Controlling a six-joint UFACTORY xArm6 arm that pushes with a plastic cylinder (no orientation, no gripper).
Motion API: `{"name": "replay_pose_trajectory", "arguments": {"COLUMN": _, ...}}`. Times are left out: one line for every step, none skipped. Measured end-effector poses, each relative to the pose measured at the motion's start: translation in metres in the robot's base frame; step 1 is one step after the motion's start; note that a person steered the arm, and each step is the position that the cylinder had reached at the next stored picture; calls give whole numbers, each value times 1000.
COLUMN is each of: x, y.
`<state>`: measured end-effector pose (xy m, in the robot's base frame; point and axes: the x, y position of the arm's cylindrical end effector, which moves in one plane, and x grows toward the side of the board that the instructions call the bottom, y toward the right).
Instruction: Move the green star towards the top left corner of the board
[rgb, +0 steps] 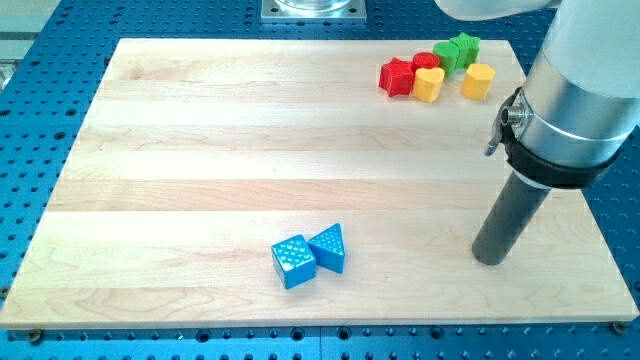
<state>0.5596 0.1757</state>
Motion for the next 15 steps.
{"name": "replay_pose_trajectory", "arguments": {"x": 0, "y": -6}}
{"name": "replay_pose_trajectory", "arguments": {"x": -48, "y": -9}}
{"name": "replay_pose_trajectory", "arguments": {"x": -100, "y": 12}}
{"name": "replay_pose_trajectory", "arguments": {"x": -127, "y": 67}}
{"name": "replay_pose_trajectory", "arguments": {"x": -159, "y": 125}}
{"name": "replay_pose_trajectory", "arguments": {"x": -158, "y": 129}}
{"name": "replay_pose_trajectory", "arguments": {"x": -190, "y": 139}}
{"name": "replay_pose_trajectory", "arguments": {"x": -227, "y": 170}}
{"name": "replay_pose_trajectory", "arguments": {"x": -249, "y": 166}}
{"name": "replay_pose_trajectory", "arguments": {"x": -281, "y": 154}}
{"name": "replay_pose_trajectory", "arguments": {"x": -311, "y": 148}}
{"name": "replay_pose_trajectory", "arguments": {"x": -328, "y": 113}}
{"name": "replay_pose_trajectory", "arguments": {"x": -330, "y": 55}}
{"name": "replay_pose_trajectory", "arguments": {"x": -335, "y": 27}}
{"name": "replay_pose_trajectory", "arguments": {"x": -335, "y": 27}}
